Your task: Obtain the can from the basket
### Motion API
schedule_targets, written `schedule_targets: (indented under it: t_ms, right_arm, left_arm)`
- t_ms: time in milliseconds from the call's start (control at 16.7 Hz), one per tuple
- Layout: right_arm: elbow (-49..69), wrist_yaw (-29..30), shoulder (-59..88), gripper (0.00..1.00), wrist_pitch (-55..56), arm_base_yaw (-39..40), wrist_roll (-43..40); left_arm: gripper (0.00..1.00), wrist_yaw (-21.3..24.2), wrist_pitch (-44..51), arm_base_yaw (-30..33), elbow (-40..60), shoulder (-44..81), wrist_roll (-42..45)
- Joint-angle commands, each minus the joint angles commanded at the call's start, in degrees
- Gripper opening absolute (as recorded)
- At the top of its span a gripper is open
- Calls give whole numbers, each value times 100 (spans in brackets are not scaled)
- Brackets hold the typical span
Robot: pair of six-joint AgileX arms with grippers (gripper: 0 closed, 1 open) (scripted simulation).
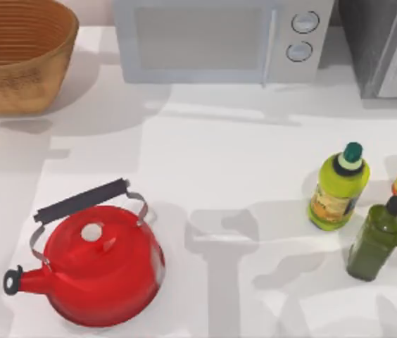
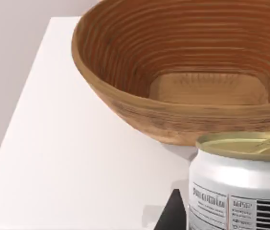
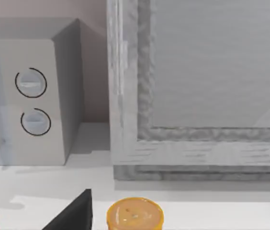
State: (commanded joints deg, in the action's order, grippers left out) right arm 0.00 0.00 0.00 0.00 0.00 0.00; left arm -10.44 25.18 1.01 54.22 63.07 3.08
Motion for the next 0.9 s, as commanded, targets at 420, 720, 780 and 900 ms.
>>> schedule_targets:
  t_ms: [420, 720, 780, 900]
  right_arm:
    - [0, 0, 0, 100, 0, 0, 0]
    - [0, 0, 0, 100, 0, 0, 0]
    - [0, 0, 0, 100, 0, 0, 0]
    - [0, 0, 0, 100, 0, 0, 0]
  left_arm:
    - [0, 331, -1850, -39, -2964, -4430, -189]
    - [0, 842, -2475, -86, -4855, -5948, -274]
    - [0, 914, -2500, -93, -5075, -6092, -286]
    - [0, 1017, -2519, -100, -5358, -6262, -303]
